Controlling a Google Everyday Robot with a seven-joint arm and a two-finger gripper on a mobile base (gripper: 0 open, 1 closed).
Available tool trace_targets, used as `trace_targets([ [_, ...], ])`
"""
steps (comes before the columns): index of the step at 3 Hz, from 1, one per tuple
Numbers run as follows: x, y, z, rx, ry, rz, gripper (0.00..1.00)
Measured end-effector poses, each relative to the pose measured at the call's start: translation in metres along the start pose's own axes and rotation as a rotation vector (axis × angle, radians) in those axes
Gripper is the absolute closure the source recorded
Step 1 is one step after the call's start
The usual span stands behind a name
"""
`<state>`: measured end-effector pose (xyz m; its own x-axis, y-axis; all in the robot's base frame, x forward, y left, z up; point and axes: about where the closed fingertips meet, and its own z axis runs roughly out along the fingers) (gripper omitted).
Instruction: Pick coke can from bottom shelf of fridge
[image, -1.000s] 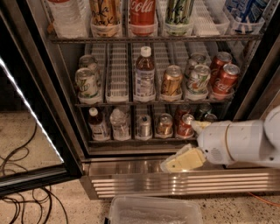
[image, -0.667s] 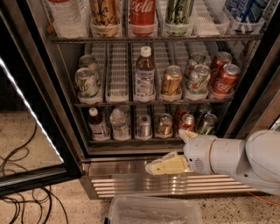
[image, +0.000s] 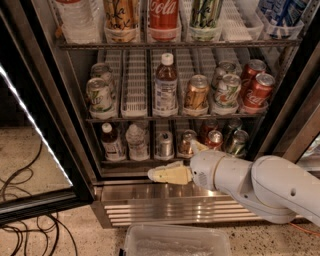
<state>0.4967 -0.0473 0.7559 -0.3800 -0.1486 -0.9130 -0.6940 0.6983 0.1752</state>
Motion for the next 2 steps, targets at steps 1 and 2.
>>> trace_targets([
  [1,0.000,0.000,-0.001,0.002,0.001,-0.001,0.00],
  [2,0.014,-0.005,0.010,0.036,-0.035,0.043,0.00],
])
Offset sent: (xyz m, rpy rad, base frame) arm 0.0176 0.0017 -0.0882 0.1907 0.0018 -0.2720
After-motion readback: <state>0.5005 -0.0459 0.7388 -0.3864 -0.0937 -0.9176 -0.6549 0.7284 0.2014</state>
